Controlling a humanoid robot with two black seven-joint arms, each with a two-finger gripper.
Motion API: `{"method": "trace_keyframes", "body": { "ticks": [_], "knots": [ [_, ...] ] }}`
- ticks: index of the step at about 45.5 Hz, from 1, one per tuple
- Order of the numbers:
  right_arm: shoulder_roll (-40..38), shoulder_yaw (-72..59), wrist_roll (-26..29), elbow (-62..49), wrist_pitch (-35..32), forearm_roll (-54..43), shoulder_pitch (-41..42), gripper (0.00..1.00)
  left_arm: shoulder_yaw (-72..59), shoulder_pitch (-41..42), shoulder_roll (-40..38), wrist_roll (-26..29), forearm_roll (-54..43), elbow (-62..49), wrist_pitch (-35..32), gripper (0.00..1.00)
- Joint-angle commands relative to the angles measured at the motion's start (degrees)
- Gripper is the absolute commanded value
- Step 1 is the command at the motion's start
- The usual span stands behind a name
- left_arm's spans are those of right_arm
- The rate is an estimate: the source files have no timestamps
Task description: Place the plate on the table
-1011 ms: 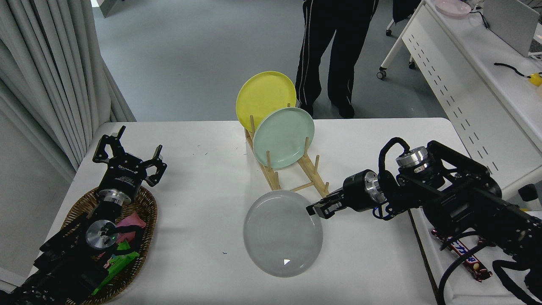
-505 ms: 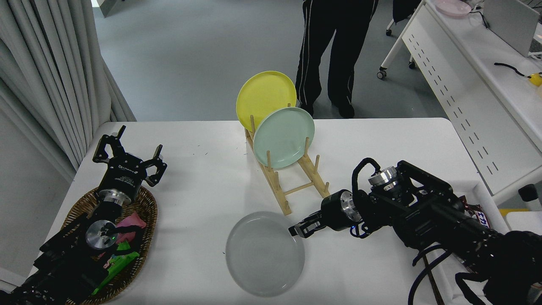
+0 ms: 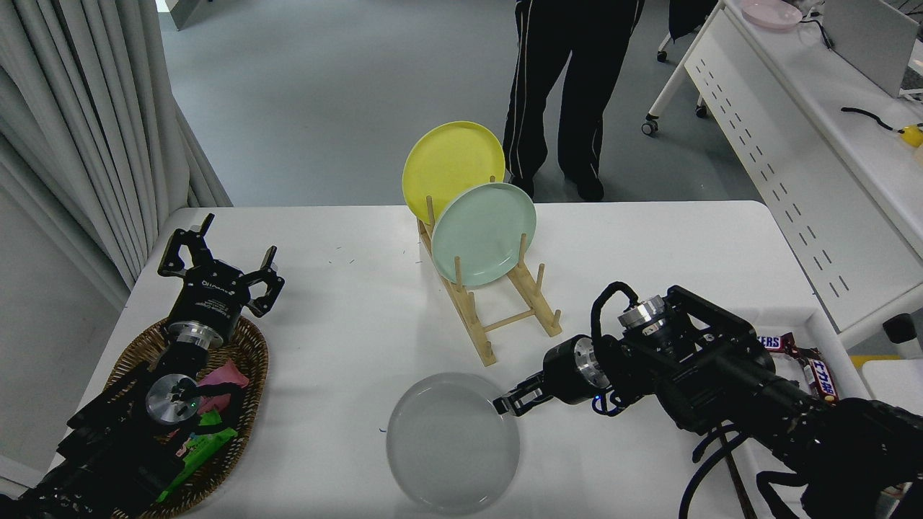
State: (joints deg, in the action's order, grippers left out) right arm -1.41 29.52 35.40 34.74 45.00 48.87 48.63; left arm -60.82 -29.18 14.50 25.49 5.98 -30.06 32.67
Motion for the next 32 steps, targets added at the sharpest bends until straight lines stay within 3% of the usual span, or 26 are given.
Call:
{"method": "trace_keyframes", "body": {
  "ticks": [1,32],
  "knots": [
    [-0.18,0.01,0.02,-0.20,0.00,-1.15,-0.12,0.00,0.00,0.00,0.00,0.00,0.00,0.00,-0.06,1.00],
    [-0.88,0.01,0.20,-0.20,0.00,-1.77,0.06,0.00,0.00,0.00,0.00,0.00,0.00,0.00,0.03,1.00]
  ]
}}
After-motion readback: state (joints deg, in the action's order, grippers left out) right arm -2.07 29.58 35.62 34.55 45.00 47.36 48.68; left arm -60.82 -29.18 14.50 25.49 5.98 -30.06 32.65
